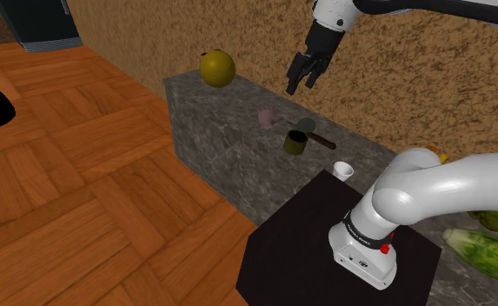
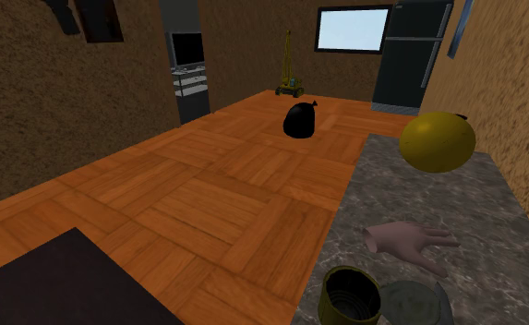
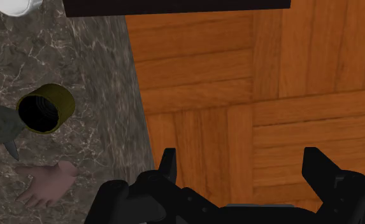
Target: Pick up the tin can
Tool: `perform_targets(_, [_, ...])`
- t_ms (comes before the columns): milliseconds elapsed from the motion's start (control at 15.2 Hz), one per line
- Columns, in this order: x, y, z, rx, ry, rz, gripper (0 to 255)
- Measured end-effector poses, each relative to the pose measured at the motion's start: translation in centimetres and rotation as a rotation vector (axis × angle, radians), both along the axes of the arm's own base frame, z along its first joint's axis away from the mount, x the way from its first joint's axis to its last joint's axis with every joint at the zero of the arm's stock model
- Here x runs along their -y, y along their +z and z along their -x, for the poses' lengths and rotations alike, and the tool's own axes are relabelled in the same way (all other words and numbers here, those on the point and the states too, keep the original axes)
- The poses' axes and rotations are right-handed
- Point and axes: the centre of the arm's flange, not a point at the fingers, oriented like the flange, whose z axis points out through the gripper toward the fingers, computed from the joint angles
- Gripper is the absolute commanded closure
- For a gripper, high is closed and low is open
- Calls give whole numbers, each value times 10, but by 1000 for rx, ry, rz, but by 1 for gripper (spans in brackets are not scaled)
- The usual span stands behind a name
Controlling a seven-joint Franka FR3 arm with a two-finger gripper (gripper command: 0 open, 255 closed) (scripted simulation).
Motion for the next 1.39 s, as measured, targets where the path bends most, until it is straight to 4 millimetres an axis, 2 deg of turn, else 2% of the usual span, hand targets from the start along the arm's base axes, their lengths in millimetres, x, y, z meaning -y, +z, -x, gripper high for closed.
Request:
perform_targets(132, [6, -3, -3, -1, -5, 0, 0])
perform_targets(462, [38, -43, -30, -11, -55, 2, 0])
perform_targets(528, [53, -51, -34, -12, -67, 2, 0])
perform_targets(792, [82, -86, -50, -19, -111, 3, 0])
perform_targets(1188, [139, -133, -79, -30, -178, 5, 0])
perform_targets(1386, [165, -163, -89, -36, -211, 6, 0])
